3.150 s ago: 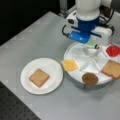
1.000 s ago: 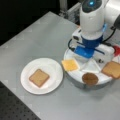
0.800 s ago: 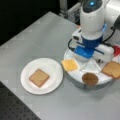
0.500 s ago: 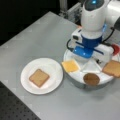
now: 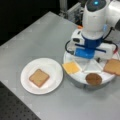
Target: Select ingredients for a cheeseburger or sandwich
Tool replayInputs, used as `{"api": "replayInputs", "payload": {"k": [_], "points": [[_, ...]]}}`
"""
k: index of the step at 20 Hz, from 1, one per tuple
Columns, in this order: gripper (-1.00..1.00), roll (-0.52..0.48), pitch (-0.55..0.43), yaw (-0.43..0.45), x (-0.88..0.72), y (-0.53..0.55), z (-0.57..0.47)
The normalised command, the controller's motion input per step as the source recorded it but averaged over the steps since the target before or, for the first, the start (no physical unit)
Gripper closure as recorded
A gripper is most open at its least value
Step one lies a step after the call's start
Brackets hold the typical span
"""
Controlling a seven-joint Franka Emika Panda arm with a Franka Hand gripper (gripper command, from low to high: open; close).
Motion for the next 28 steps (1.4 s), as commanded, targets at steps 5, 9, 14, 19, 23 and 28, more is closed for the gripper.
{"api": "replayInputs", "payload": {"k": [5,9,14,19,23,28], "points": [[-1.0,0.032,-0.042,0.628,-0.21,-0.14,-0.34],[-1.0,0.096,0.02,0.648,-0.1,-0.2,-0.33],[-1.0,0.077,0.048,0.627,0.07,-0.27,-0.29],[-1.0,0.071,0.037,0.502,0.29,-0.27,-0.28],[-1.0,0.096,0.059,0.234,0.31,-0.26,-0.31],[-1.0,0.107,0.082,0.085,0.26,-0.26,-0.31]]}}
